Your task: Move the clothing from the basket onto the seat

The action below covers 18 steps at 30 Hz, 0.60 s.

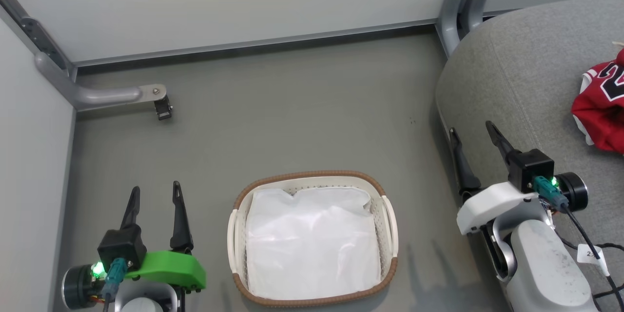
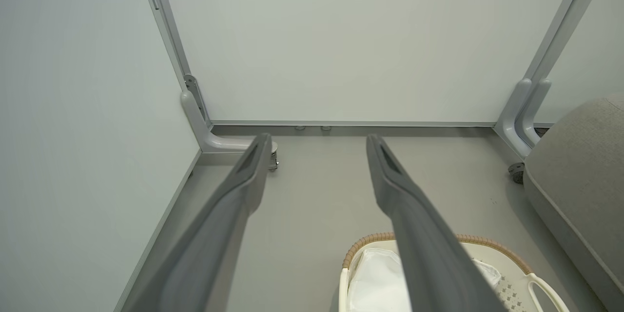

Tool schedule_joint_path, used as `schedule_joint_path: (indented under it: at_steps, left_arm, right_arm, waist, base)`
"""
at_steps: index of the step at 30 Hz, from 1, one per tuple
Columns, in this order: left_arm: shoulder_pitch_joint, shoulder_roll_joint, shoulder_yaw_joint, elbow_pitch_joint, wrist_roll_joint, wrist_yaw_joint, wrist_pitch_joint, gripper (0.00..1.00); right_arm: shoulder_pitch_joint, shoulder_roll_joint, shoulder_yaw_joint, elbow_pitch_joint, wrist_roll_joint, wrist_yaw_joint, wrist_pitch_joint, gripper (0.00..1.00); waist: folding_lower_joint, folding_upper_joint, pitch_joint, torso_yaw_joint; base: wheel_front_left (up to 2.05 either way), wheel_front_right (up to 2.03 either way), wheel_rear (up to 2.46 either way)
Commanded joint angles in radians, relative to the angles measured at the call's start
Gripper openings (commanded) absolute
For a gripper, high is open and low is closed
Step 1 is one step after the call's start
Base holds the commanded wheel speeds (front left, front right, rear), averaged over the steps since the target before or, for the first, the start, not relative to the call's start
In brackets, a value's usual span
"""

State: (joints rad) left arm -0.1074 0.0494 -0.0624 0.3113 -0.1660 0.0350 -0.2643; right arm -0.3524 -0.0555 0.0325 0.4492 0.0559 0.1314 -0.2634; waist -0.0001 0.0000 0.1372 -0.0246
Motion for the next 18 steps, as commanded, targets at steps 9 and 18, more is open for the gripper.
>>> schedule_joint_path:
  at_steps: [9,18]
  left_arm:
    - [0.068,0.003,0.013,-0.014,-0.009,-0.028,0.000,1.00]
    - [0.102,0.003,0.015,-0.034,-0.019,-0.057,0.000,1.00]
  right_arm:
    - [0.083,0.002,-0.013,-0.009,0.015,-0.001,-0.002,1.00]
    - [0.109,0.002,-0.001,-0.013,0.042,-0.001,-0.002,1.00]
  waist:
    - [0.0001,0.0000,-0.055,0.023]
    - [0.0001,0.0000,-0.067,0.029]
  base:
    - [0.00,0.00,0.00]
    - [0.00,0.00,0.00]
